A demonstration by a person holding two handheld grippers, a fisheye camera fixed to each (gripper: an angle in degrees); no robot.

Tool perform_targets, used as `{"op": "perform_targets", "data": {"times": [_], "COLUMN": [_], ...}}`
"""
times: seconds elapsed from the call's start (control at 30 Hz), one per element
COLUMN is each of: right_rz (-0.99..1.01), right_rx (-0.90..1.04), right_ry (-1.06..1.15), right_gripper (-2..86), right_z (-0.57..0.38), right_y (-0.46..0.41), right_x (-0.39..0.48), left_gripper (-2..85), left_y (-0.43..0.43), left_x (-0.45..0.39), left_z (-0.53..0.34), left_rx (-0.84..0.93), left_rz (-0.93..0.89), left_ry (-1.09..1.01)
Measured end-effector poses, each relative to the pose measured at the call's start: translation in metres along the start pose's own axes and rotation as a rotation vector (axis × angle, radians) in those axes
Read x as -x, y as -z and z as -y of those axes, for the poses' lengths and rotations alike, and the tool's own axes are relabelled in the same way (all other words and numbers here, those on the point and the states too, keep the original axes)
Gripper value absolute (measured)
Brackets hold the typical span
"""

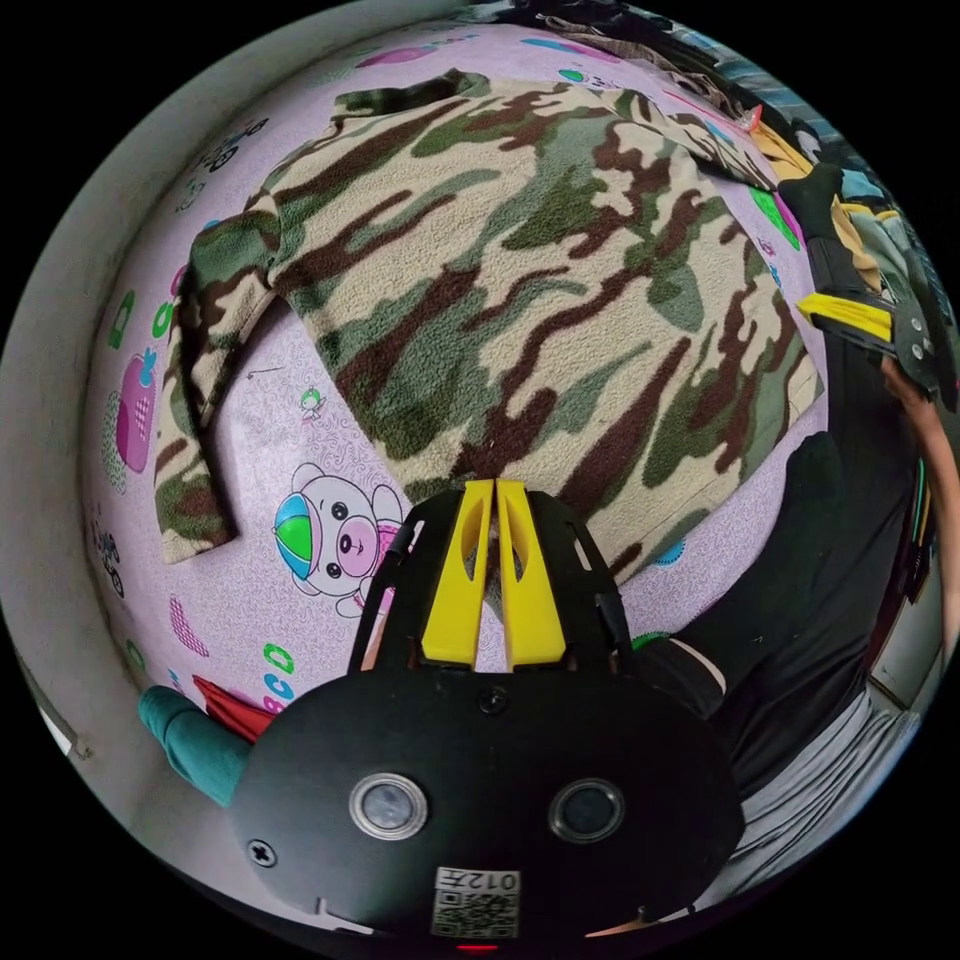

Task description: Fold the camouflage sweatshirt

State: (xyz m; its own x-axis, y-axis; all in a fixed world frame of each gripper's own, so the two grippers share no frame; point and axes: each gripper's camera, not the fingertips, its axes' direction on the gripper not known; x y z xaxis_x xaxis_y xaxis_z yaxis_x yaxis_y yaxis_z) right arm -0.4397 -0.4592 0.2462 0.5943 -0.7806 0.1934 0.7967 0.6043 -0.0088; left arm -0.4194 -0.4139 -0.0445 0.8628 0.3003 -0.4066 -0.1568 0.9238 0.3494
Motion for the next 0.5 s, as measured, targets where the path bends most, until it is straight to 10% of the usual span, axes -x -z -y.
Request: {"op": "perform_targets", "data": {"times": [0.5], "right_rz": [0.071], "right_rx": [0.023], "right_ry": [-0.211], "right_gripper": [-0.8], "right_z": [-0.014], "right_y": [-0.015], "right_x": [0.033], "left_gripper": [0.5], "left_y": [0.035], "left_x": [-0.043], "left_z": [-0.037], "left_rx": [-0.021], "left_rz": [0.038], "left_ry": [-0.004]}}
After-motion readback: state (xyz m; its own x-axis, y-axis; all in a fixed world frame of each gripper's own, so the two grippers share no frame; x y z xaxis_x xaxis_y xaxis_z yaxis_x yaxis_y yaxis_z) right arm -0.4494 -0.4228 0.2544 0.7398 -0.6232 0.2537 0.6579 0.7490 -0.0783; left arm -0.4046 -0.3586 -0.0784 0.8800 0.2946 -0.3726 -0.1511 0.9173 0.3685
